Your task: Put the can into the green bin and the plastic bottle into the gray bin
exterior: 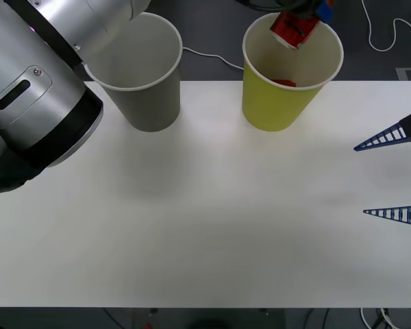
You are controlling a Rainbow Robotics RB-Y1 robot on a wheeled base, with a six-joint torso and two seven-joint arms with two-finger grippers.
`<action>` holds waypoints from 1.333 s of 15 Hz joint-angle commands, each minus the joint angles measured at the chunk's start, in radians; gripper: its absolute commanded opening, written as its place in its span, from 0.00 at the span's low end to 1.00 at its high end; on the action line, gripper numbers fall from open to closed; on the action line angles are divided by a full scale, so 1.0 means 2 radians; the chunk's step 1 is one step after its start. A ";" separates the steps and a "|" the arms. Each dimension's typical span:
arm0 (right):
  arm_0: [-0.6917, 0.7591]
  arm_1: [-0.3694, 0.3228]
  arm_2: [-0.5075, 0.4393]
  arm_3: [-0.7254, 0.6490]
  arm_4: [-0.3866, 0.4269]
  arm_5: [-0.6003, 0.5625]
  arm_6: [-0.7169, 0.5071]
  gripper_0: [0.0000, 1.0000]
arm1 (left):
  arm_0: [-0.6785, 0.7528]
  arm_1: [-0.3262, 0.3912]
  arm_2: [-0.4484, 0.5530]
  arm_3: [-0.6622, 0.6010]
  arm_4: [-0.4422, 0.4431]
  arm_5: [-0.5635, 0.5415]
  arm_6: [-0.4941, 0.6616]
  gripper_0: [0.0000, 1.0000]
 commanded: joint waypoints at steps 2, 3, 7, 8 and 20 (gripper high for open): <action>0.000 0.000 0.000 0.000 0.000 0.000 0.000 1.00 | 0.000 0.000 0.000 0.000 0.008 0.000 -0.002 0.42; 0.000 0.000 0.000 0.000 0.000 0.000 0.000 1.00 | 0.000 0.000 0.000 0.000 0.009 0.000 -0.004 0.87; 0.000 0.000 0.000 0.000 0.000 0.000 0.000 1.00 | -0.001 0.000 0.000 0.000 0.022 0.000 -0.011 1.00; 0.000 0.000 0.000 0.000 0.000 0.000 0.000 1.00 | -0.001 0.001 0.000 0.000 0.027 0.000 -0.011 1.00; 0.000 0.000 0.000 0.000 0.000 0.000 0.000 1.00 | 0.036 0.169 0.043 -0.163 0.121 -0.183 -0.076 1.00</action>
